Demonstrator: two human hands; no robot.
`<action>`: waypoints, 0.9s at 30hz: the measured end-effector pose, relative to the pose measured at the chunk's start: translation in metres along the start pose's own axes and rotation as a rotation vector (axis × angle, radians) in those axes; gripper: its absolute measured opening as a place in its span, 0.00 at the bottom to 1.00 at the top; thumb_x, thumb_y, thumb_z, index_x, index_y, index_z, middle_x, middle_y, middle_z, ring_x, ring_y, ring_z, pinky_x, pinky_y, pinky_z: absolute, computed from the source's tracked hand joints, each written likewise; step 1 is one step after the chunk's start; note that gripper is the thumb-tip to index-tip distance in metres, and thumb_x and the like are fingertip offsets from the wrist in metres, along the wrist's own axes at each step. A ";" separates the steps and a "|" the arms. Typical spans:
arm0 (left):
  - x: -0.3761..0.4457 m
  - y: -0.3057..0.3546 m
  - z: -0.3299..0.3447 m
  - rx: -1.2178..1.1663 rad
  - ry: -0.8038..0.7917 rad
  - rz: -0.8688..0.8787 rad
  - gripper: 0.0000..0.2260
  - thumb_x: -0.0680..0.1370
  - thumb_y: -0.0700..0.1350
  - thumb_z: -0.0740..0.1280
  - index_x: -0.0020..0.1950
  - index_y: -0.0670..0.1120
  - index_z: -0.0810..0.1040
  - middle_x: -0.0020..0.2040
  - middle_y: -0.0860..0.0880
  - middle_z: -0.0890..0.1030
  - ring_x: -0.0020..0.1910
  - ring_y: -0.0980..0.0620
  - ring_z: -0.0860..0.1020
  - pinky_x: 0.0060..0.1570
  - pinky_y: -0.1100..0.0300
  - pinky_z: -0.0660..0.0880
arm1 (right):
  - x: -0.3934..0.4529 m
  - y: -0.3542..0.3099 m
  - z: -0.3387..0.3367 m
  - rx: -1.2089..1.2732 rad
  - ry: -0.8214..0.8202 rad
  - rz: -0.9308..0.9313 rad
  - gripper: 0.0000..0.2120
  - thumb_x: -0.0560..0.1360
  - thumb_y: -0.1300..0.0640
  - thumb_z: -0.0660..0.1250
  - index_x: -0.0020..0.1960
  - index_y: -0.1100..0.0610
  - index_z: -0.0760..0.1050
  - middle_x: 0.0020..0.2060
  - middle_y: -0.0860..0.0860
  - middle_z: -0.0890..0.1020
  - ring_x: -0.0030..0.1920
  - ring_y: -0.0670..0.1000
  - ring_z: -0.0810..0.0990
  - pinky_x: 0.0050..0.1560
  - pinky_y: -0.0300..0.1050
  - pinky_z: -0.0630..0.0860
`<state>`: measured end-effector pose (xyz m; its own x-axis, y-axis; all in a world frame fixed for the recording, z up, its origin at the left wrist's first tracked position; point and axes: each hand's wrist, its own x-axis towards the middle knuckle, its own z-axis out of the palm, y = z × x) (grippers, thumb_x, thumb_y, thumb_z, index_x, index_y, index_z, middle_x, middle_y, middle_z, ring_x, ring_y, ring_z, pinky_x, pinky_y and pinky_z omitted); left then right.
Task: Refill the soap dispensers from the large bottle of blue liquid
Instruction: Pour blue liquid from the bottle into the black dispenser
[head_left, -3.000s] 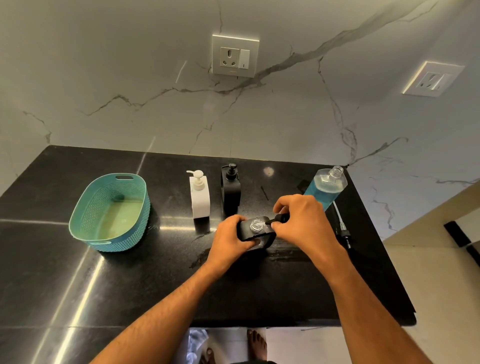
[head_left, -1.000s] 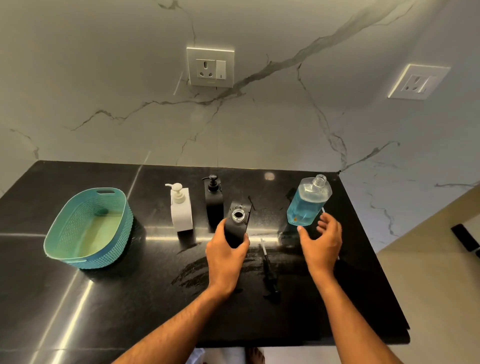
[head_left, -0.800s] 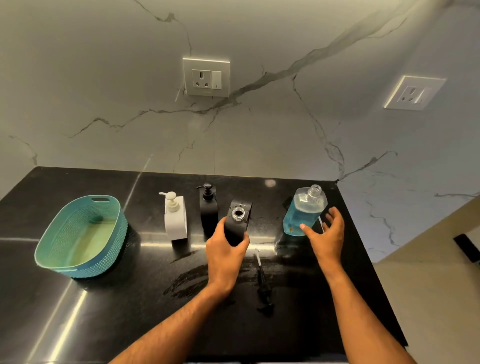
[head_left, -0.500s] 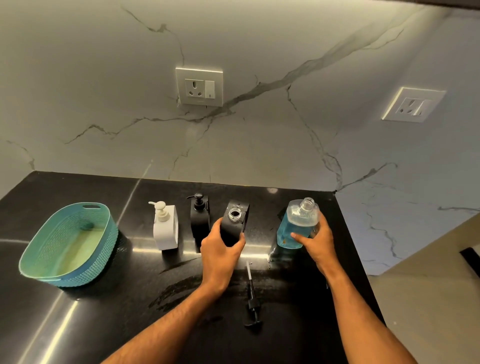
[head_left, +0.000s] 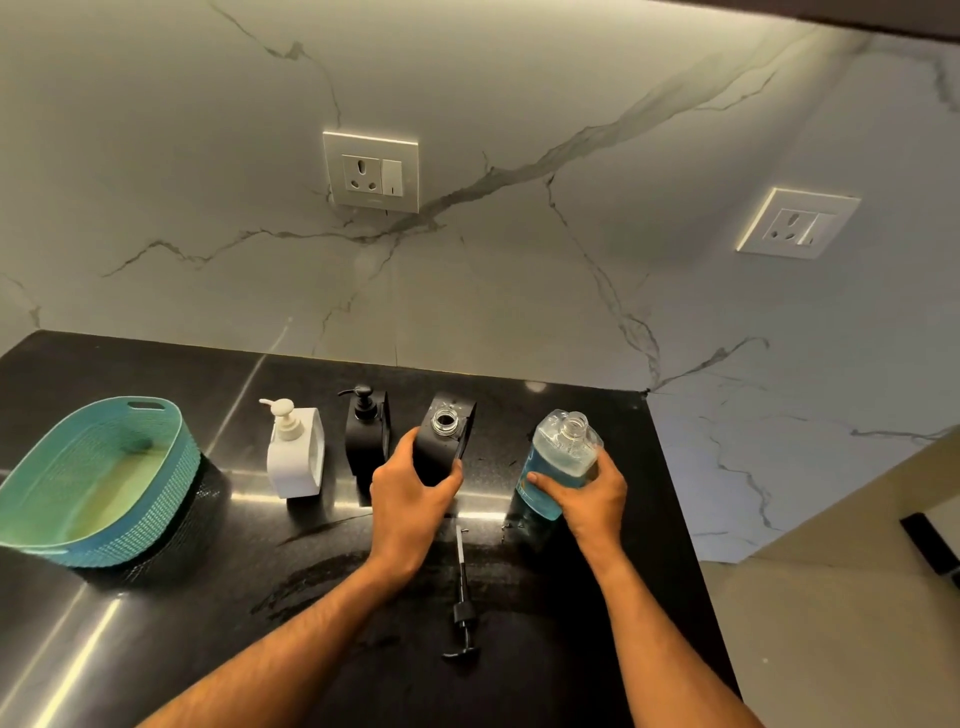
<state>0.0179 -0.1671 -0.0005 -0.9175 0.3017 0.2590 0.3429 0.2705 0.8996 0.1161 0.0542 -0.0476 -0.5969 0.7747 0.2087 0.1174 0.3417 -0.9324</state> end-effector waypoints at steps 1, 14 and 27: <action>-0.001 0.001 -0.001 -0.003 0.003 0.007 0.22 0.73 0.47 0.78 0.65 0.55 0.76 0.47 0.67 0.80 0.50 0.70 0.80 0.48 0.76 0.76 | -0.002 -0.001 0.001 0.013 0.010 0.005 0.37 0.56 0.52 0.88 0.62 0.54 0.80 0.56 0.46 0.84 0.58 0.47 0.82 0.58 0.48 0.82; -0.014 0.018 -0.036 -0.011 0.010 0.088 0.25 0.73 0.49 0.78 0.60 0.70 0.69 0.51 0.74 0.78 0.51 0.70 0.80 0.47 0.77 0.75 | -0.036 -0.015 0.021 -0.005 0.161 0.006 0.30 0.59 0.52 0.86 0.58 0.50 0.81 0.51 0.42 0.85 0.52 0.41 0.83 0.46 0.27 0.77; -0.015 0.020 -0.070 0.061 -0.031 0.151 0.21 0.74 0.58 0.74 0.65 0.55 0.76 0.49 0.64 0.83 0.48 0.65 0.82 0.48 0.70 0.80 | -0.073 -0.087 0.031 -0.072 0.309 -0.271 0.28 0.63 0.45 0.83 0.60 0.45 0.78 0.51 0.32 0.79 0.53 0.40 0.82 0.44 0.28 0.78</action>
<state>0.0250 -0.2305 0.0386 -0.8486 0.3706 0.3775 0.4885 0.2751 0.8280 0.1247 -0.0491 0.0091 -0.3490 0.7709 0.5328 0.0505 0.5832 -0.8107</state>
